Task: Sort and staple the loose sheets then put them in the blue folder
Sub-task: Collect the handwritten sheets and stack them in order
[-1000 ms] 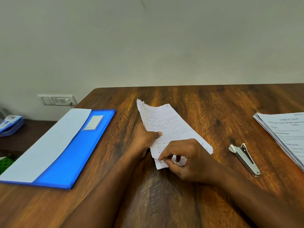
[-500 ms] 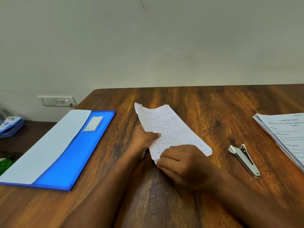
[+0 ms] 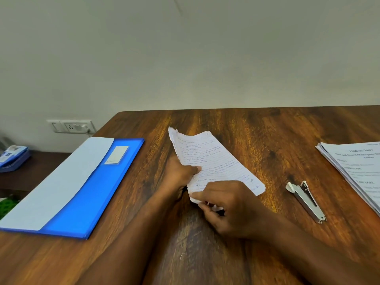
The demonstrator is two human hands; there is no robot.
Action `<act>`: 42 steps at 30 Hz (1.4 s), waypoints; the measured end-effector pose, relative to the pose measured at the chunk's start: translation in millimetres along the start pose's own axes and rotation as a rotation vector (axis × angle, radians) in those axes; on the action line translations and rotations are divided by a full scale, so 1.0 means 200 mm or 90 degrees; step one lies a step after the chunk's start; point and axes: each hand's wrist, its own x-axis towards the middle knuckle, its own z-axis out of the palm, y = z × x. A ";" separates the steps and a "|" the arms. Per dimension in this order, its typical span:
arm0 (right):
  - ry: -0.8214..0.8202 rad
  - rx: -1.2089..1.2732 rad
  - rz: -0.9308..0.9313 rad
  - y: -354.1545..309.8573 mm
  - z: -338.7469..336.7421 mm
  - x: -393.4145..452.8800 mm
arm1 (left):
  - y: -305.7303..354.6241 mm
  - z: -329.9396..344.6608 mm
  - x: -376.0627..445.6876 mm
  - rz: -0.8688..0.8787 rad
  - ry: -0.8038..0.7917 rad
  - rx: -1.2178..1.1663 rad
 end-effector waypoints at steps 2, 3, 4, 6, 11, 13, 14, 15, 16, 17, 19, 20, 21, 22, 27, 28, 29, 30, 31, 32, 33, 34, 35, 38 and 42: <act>-0.059 0.018 0.007 0.00 0.01 0.00 | 0.00 0.01 -0.01 0.015 -0.003 -0.009; -0.090 0.022 0.005 0.00 0.01 -0.01 | 0.01 0.01 -0.01 0.025 -0.004 -0.011; -0.117 0.025 0.002 0.00 0.02 -0.01 | 0.01 0.01 -0.01 0.036 -0.003 -0.012; -0.154 0.048 0.014 0.00 -0.01 0.00 | 0.02 0.01 -0.01 0.065 -0.002 -0.009; 0.035 0.148 0.205 0.04 -0.11 0.03 | 0.05 0.02 -0.03 0.150 0.025 -0.006; 0.196 0.080 0.348 0.10 -0.16 0.03 | 0.06 0.01 -0.04 0.184 0.023 -0.005; 0.237 0.011 0.428 0.15 -0.19 0.03 | 0.08 0.01 -0.06 0.199 0.018 -0.004; 0.229 -0.051 0.508 0.20 -0.22 0.03 | 0.09 0.01 -0.07 0.211 0.015 -0.009; 0.181 -0.071 0.584 0.25 -0.24 0.01 | 0.10 0.01 -0.07 0.221 0.010 -0.022; 0.135 -0.023 0.646 0.28 -0.27 0.01 | 0.10 0.01 -0.08 0.228 0.000 -0.036; 0.131 0.249 0.721 0.30 -0.31 0.01 | 0.11 0.01 -0.10 0.240 -0.019 -0.051; 0.157 0.410 0.726 0.30 -0.33 0.01 | 0.12 0.01 -0.11 0.241 -0.030 -0.050; 0.183 0.541 0.721 0.30 -0.34 0.01 | 0.12 0.01 -0.12 0.236 -0.041 -0.046; 0.208 0.621 0.713 0.29 -0.35 0.01 | 0.13 0.01 -0.13 0.226 -0.057 -0.050; 0.391 0.611 0.709 0.36 -0.35 -0.02 | 0.13 -0.05 -0.10 0.036 -0.372 -0.113; 0.414 0.589 0.716 0.38 -0.35 -0.03 | 0.12 -0.06 -0.09 -0.004 -0.424 -0.097; 0.430 0.577 0.723 0.40 -0.36 -0.03 | 0.11 -0.07 -0.09 -0.030 -0.456 -0.079; 0.443 0.571 0.724 0.42 -0.36 -0.04 | 0.11 -0.08 -0.08 -0.044 -0.474 -0.069; 0.451 0.571 0.722 0.43 -0.37 -0.05 | 0.11 -0.08 -0.08 -0.052 -0.481 -0.069; 0.457 0.570 0.721 0.43 -0.37 -0.05 | 0.10 -0.09 -0.08 -0.057 -0.481 -0.068; 0.459 0.570 0.719 0.43 -0.37 -0.05 | 0.10 -0.09 -0.08 -0.059 -0.477 -0.065; 0.459 0.569 0.716 0.44 -0.37 -0.05 | 0.10 -0.09 -0.08 -0.060 -0.470 -0.061; 0.460 0.566 0.712 0.44 -0.37 -0.05 | 0.10 -0.09 -0.08 -0.059 -0.466 -0.058; 0.458 0.535 0.696 0.44 -0.35 -0.05 | 0.10 -0.09 -0.07 -0.062 -0.497 -0.094; 0.455 0.488 0.667 0.41 -0.33 -0.03 | 0.11 -0.05 -0.08 -0.049 -0.411 -0.149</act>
